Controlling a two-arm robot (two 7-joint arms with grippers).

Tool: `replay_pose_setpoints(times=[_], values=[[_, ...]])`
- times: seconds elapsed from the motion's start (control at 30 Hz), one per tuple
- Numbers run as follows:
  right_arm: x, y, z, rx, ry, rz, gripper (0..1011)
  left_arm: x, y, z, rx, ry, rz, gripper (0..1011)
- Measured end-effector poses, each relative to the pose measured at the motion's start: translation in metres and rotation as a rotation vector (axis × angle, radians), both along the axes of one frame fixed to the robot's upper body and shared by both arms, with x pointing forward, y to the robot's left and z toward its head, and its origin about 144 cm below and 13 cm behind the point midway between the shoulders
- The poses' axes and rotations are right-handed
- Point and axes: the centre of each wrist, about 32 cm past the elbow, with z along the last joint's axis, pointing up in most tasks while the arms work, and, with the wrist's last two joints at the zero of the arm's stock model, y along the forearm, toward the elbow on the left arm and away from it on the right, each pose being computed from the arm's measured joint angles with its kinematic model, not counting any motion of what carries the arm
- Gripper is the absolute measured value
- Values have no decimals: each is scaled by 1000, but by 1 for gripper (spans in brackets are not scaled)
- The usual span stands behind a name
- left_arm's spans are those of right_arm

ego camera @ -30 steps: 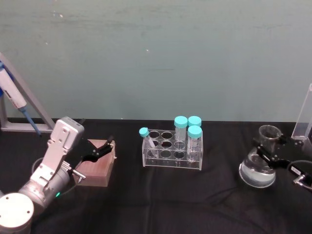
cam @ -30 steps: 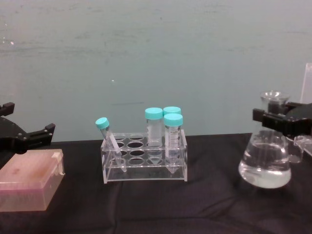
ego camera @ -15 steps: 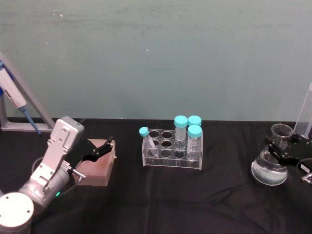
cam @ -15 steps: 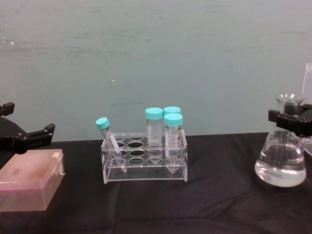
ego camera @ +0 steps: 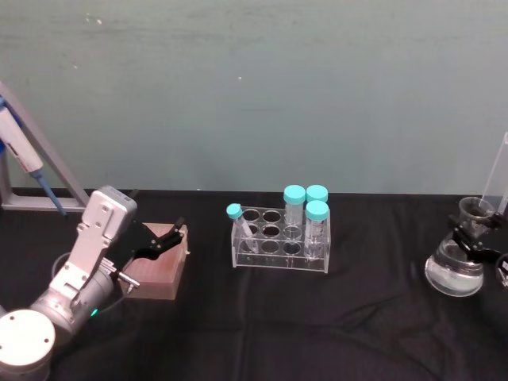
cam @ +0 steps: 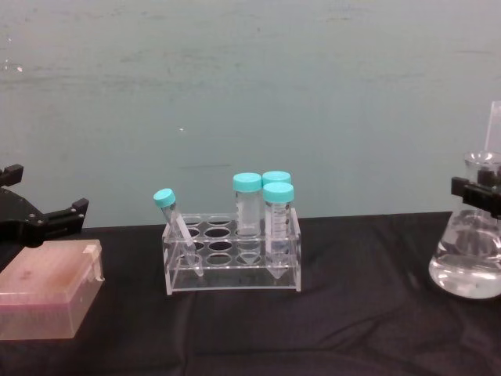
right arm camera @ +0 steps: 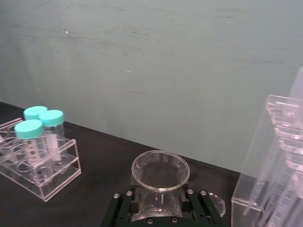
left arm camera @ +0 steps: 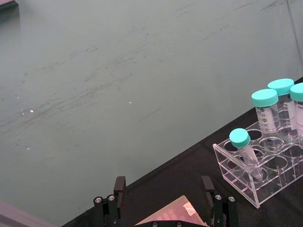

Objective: Place the experimental apparatus aside using one hand.

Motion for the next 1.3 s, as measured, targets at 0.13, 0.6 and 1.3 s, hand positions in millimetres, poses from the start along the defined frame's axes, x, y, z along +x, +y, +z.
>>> replay_pose_setpoints(times=[0.13, 0.6, 1.3], values=[[1, -3, -1, 4, 3, -23, 452, 0, 0, 0, 0, 0, 0, 1000], [0, -5, -2, 4, 10, -52, 452, 0, 0, 0, 0, 0, 0, 1000], [3, -7, -3, 4, 16, -86, 452, 0, 0, 0, 0, 0, 0, 1000]])
